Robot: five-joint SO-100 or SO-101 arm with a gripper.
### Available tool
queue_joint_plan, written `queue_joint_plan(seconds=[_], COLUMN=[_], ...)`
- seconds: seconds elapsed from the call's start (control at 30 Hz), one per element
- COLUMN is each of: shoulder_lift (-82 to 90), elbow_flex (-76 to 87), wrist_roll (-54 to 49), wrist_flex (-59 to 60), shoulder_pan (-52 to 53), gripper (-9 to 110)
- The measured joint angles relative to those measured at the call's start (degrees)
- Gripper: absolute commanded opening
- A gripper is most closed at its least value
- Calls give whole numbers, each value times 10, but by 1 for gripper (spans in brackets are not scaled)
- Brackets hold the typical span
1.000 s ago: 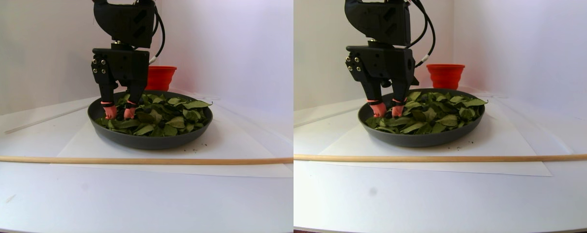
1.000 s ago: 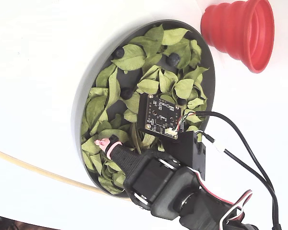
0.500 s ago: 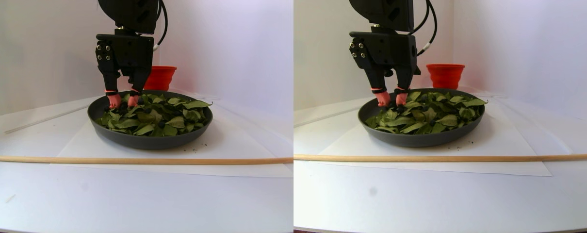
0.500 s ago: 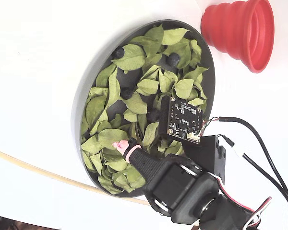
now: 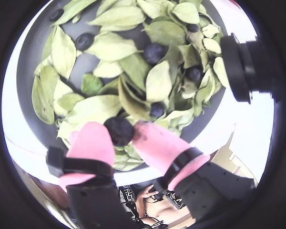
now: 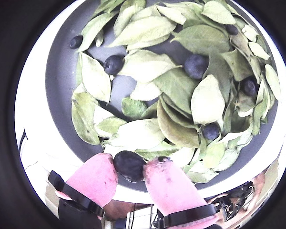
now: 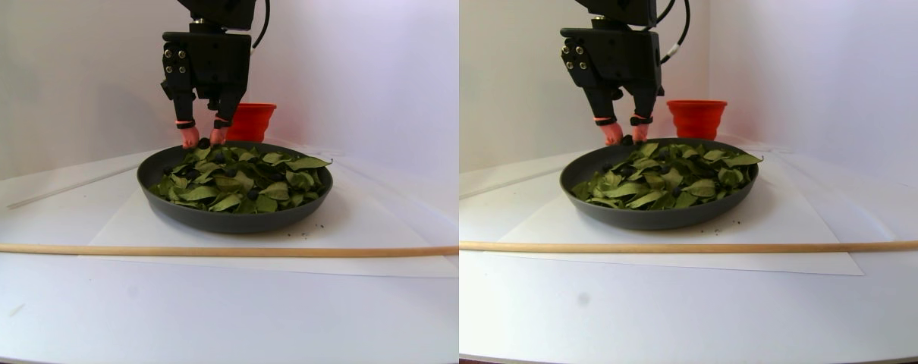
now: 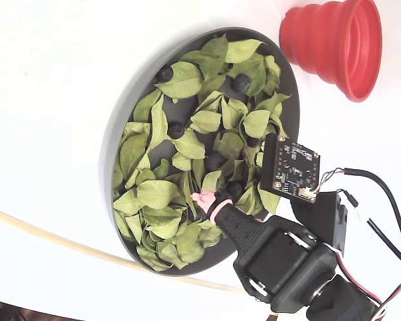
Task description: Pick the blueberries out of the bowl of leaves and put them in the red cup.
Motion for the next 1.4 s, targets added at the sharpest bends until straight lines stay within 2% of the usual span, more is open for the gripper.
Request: queue_joint_plan(seconds=[1.4], shoulder_lift=[-4], elbow_flex=[-112], wrist_roll=[-76], wrist_flex=[-84], shoulder_pan=[62], gripper=[10])
